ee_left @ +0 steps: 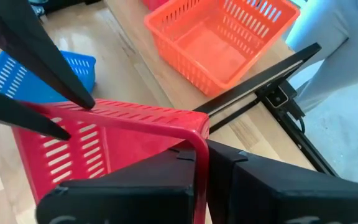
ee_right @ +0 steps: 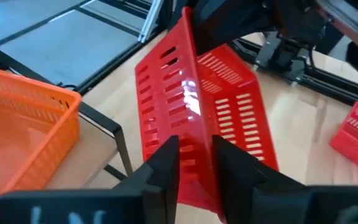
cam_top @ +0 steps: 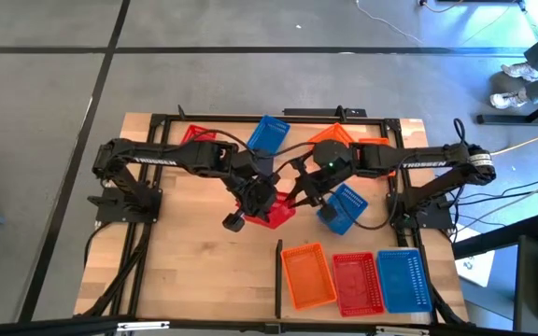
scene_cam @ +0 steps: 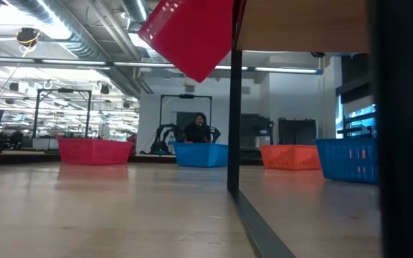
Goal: Stack baskets on shelf by color
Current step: Stack the bottom red basket on top of the red basket on the shelf
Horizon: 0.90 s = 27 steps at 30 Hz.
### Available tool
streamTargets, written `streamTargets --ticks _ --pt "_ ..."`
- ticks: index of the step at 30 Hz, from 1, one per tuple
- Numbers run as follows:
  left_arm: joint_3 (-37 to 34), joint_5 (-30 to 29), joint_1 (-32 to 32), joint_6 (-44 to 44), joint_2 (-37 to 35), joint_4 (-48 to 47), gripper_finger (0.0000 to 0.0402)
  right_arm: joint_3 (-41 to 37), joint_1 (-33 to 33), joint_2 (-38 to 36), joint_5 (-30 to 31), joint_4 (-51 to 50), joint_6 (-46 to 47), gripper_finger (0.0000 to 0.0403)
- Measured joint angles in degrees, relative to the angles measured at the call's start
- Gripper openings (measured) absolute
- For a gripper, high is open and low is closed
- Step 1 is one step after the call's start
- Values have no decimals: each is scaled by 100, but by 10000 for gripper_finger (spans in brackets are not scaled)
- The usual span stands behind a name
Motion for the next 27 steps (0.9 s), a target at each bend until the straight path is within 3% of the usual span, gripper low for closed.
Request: streamTargets --ticks 3,9,17,27 --pt "1 -25 11 -2 0 -2 0 0 -31 4 -74 -33 4 75" --pt "1 -307 7 -51 0 -27 0 -13 -29 4 -96 -127 -40 9" --pt "8 -580 -23 -149 -11 -18 8 -15 -29 9 -59 -136 -55 5" --pt "25 -711 -33 -446 44 39 86 -24 -23 11 -71 -276 -16 3"
